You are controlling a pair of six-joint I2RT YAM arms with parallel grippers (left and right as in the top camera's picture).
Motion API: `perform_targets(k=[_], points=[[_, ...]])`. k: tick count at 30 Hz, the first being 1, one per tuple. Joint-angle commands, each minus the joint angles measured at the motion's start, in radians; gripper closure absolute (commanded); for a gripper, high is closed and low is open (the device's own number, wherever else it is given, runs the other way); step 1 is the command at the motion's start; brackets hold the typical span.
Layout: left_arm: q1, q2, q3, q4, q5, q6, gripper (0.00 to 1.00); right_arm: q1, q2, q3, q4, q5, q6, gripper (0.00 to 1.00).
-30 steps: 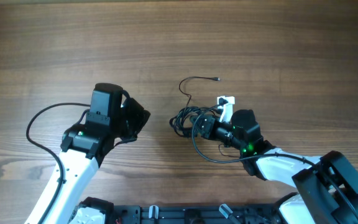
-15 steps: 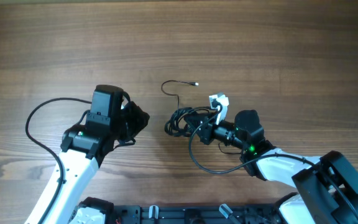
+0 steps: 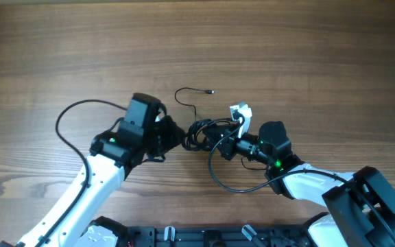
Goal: Untangle cables
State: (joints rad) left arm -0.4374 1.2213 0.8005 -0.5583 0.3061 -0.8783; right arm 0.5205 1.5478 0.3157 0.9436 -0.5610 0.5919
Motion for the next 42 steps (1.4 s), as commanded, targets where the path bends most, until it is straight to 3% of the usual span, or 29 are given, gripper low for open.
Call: perform_targets(k=[1, 5, 16, 23, 31, 33, 36, 42], points=[[-0.075, 0.004, 0.004, 0.089, 0.011, 0.145, 0.71, -0.002, 0.006, 0.000, -0.005, -0.012, -0.023, 0.96], [-0.111, 0.004, 0.004, 0.085, -0.069, 0.168, 0.63, -0.002, 0.006, 0.000, -0.010, -0.010, -0.015, 0.96], [-0.124, 0.027, 0.002, 0.007, -0.144, 0.221, 0.65, -0.002, 0.006, 0.000, -0.010, -0.010, -0.014, 0.95], [-0.151, 0.101, 0.002, 0.008, -0.109, 0.220, 0.75, -0.002, 0.006, 0.000, -0.010, -0.009, -0.013, 0.95], [-0.230, 0.108, 0.002, 0.021, -0.145, 0.220, 0.70, -0.002, 0.006, 0.000, -0.012, -0.010, -0.013, 0.94], [-0.245, 0.123, 0.002, 0.023, -0.176, 0.220, 0.74, -0.002, 0.006, 0.000, -0.012, -0.010, -0.011, 0.94], [-0.247, 0.141, 0.002, 0.023, -0.178, 0.220, 0.96, -0.002, 0.006, 0.000, -0.013, -0.010, 0.014, 0.94], [-0.179, 0.036, 0.019, 0.039, -0.168, 0.213, 0.96, -0.002, 0.006, 0.000, -0.024, -0.010, 0.013, 0.95]])
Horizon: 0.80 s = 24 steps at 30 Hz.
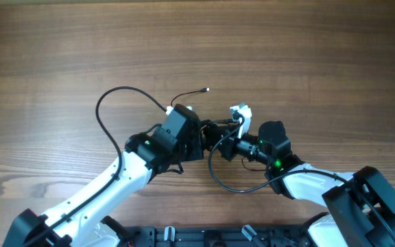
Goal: Untangle cables
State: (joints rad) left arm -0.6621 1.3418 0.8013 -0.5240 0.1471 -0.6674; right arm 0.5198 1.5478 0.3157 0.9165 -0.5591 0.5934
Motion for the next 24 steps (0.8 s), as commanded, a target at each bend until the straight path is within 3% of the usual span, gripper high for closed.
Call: perform_targets(k=[1, 8, 11, 18, 22, 24], points=[[0.060, -0.117, 0.022, 0.008, -0.005, -0.013, 0.96, -0.002, 0.006, 0.000, 0.003, -0.011, 0.011, 0.95], [0.161, -0.424, 0.023, 0.019, -0.021, -0.095, 0.96, -0.002, 0.006, 0.000, -0.016, -0.011, 0.011, 0.95], [0.193, -0.511, 0.023, -0.007, -0.137, -0.161, 0.96, -0.002, 0.006, 0.000, -0.016, -0.012, 0.011, 0.95], [0.216, -0.504, 0.023, -0.117, -0.299, -0.322, 0.95, -0.002, 0.006, 0.000, -0.016, -0.012, 0.012, 0.95], [0.216, -0.433, 0.022, -0.116, -0.185, -0.301, 0.64, -0.002, 0.006, 0.000, -0.014, -0.012, 0.013, 0.95], [0.214, -0.382, 0.022, -0.116, -0.093, -0.218, 0.47, -0.002, 0.006, 0.000, -0.013, -0.011, 0.012, 0.95]])
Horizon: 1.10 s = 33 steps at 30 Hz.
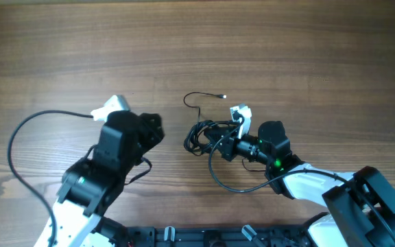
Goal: Untangle cables
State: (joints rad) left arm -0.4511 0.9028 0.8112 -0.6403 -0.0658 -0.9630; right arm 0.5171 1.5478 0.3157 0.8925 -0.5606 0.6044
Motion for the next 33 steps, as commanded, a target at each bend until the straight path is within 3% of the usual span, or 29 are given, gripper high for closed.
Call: perform_targets(k=[1, 4, 8, 10, 17, 21, 27, 33], points=[[-0.003, 0.093, 0.012, -0.003, 0.156, 0.148, 0.40, 0.001, 0.006, 0.000, 0.011, -0.010, 0.001, 0.94], [-0.036, 0.198, 0.012, -0.002, 0.174, 0.178, 0.37, 0.001, 0.006, 0.000, 0.011, -0.010, 0.001, 0.95], [-0.094, 0.324, 0.012, 0.042, 0.213, 0.188, 0.48, 0.001, 0.006, 0.000, 0.011, -0.010, 0.001, 0.92], [-0.129, 0.349, 0.012, 0.070, 0.251, 0.272, 0.48, 0.001, 0.006, 0.000, 0.011, -0.010, 0.001, 0.92], [-0.187, 0.348, 0.012, 0.068, 0.229, 0.332, 0.52, 0.001, 0.006, 0.000, 0.009, -0.009, 0.001, 0.90], [-0.171, 0.322, 0.017, 0.080, 0.126, 0.331, 0.54, 0.001, 0.006, 0.000, 0.005, -0.009, 0.000, 0.89], [-0.136, 0.185, 0.029, 0.099, 0.141, 0.270, 0.53, 0.001, 0.006, 0.000, 0.005, 0.004, 0.001, 0.87], [-0.149, 0.206, 0.024, 0.094, 0.262, 0.248, 0.61, 0.001, 0.006, 0.000, 0.005, 0.013, 0.001, 0.86]])
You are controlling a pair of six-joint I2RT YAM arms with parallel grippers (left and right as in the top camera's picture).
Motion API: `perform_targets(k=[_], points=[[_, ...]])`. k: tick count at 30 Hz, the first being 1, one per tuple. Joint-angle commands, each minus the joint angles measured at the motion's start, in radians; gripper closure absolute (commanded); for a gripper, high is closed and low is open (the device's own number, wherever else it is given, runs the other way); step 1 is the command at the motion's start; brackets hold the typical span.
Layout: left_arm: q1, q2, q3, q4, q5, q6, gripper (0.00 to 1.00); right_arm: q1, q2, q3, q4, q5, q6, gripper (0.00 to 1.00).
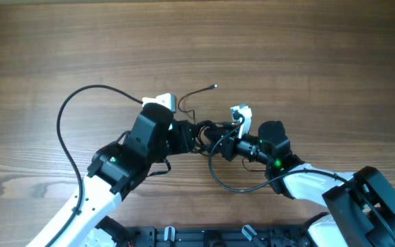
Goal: Untangle cables
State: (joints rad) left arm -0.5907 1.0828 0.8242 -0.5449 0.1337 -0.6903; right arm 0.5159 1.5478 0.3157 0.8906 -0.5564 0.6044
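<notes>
A bundle of thin black cables [201, 132] lies knotted at the table's middle. One loose end with a small plug tip [214, 86] curls up and away from it. My left gripper [186, 134] reaches in from the left with its fingers against the bundle; whether they grip is hidden. My right gripper [221, 143] meets the bundle from the right and looks shut on its strands.
A white block [160, 103] on the left wrist trails a black lead [62, 123] looping far out to the left. The right wrist carries a similar white block [240, 112] and a lead [218, 180] looping towards the front edge. Wooden tabletop [286, 55] all round.
My left arm was drawn back to the left, well apart from the bundle; now its gripper is at the bundle's left side. The loose plug end has shifted up and left. The right arm is unmoved.
First my left gripper touched the bundle's left side while the right held the other side. Then the left arm was pushed further in over the bundle. Then it stood withdrawn at the left, bundle still at the right gripper. Now it is back at the bundle.
</notes>
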Motion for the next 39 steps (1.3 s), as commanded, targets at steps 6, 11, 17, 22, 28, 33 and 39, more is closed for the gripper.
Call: perform_targets(k=[6, 11, 17, 22, 28, 33, 39], points=[[-0.025, 0.180, 0.011, -0.003, 0.055, -0.081, 0.72, 0.002, 0.006, 0.000, 0.001, 0.008, 0.002, 0.86], [-0.025, 0.272, 0.011, -0.008, 0.025, -0.081, 0.72, 0.002, 0.006, 0.000, -0.003, 0.009, 0.001, 0.86], [-0.025, 0.339, 0.011, -0.039, 0.020, -0.080, 0.73, 0.002, 0.006, 0.000, -0.005, 0.009, 0.001, 0.85], [0.003, 0.315, 0.020, -0.093, -0.172, -0.081, 0.96, 0.002, 0.006, 0.000, -0.009, 0.009, 0.002, 0.87], [0.174, 0.095, 0.084, -0.068, -0.177, -0.165, 0.96, 0.002, 0.006, 0.000, -0.016, 0.009, 0.001, 0.87], [0.274, -0.047, 0.084, -0.093, -0.177, -0.208, 0.93, 0.002, 0.006, 0.000, -0.016, 0.009, 0.002, 0.87], [0.280, -0.034, 0.084, -0.241, -0.176, -0.209, 0.47, 0.002, 0.006, 0.000, -0.016, 0.009, 0.002, 0.86]])
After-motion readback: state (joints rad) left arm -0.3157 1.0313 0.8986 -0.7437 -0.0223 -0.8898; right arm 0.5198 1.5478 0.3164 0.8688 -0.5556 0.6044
